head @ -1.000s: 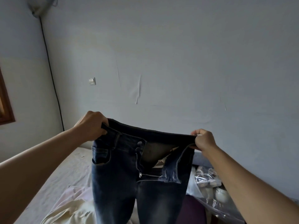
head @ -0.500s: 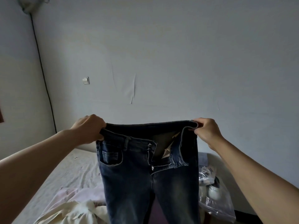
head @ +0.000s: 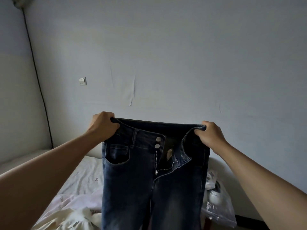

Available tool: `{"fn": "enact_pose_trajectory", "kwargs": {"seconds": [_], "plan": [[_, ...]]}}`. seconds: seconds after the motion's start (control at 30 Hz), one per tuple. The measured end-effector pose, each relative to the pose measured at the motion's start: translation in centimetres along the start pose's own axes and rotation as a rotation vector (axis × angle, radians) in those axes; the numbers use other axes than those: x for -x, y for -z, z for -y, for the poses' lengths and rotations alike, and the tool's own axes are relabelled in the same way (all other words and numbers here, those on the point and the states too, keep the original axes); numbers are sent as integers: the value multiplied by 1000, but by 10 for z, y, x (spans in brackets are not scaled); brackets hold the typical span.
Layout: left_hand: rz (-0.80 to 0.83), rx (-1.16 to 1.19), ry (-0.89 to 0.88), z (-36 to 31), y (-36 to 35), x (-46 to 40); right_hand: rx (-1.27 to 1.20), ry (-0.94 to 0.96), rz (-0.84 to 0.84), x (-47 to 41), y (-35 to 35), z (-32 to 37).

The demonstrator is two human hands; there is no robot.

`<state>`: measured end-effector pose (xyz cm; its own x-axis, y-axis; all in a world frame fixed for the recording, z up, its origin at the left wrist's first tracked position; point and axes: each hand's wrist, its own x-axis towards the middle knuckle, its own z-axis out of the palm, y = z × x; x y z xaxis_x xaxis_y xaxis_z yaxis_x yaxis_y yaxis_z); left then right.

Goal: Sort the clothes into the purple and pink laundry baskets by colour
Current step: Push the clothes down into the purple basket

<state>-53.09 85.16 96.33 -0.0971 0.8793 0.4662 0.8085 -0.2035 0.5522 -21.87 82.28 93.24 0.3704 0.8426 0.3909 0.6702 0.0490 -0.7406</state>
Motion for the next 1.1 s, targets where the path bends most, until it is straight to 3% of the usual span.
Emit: {"fn": "enact_pose_trajectory", "kwargs": {"seconds": [0.23,0.4,0.57,0.73,0.87,1.0,1.1], "plan": [[11,61,139,-17,-25,12,-109,-284,-81,8,-46,21],[100,352,183,-40,-37,20,-478,-399,90,15,-62,64],[191,421,95,-63,-37,30,-555,-284,287,31,-61,104],[403,483,45,-78,-24,40,-489,-149,348,42,-39,125],[204,397,35,-87,-24,36,-510,-30,306,43,-33,121],[156,642,119,-90,-17,30,-372,64,129,28,-25,86],[131,759,101,-94,-10,29,-519,54,383,18,-19,58]]}}
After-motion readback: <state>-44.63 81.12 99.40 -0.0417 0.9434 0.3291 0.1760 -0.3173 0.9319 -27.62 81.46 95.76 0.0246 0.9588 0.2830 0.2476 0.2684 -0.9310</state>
